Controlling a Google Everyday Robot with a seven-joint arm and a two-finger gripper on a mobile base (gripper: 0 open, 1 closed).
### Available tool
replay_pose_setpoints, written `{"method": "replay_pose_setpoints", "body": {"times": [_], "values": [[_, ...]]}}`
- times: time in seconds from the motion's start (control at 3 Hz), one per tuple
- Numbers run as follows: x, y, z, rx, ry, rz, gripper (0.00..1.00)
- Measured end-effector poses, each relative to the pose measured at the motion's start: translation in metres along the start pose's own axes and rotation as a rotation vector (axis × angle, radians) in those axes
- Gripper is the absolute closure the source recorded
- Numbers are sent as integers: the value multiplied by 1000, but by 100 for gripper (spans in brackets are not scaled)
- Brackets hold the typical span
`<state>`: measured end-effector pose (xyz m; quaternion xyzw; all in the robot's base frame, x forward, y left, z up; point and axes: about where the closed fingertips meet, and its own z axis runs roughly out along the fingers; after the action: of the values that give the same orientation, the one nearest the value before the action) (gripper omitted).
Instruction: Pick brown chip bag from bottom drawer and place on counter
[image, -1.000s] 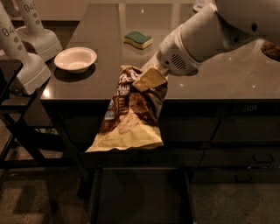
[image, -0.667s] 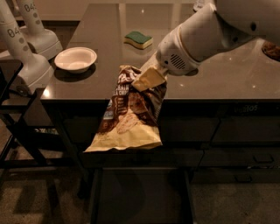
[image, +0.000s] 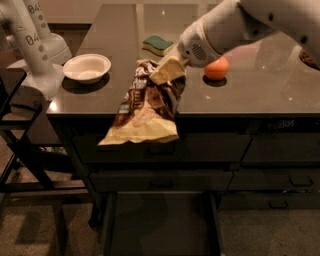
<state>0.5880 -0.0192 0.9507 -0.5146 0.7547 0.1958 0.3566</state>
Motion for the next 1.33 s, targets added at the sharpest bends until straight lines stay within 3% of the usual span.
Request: {"method": "replay_pose_setpoints", "body": {"times": [1.33], "values": [[-11, -110, 42, -104, 41, 12, 100]]}}
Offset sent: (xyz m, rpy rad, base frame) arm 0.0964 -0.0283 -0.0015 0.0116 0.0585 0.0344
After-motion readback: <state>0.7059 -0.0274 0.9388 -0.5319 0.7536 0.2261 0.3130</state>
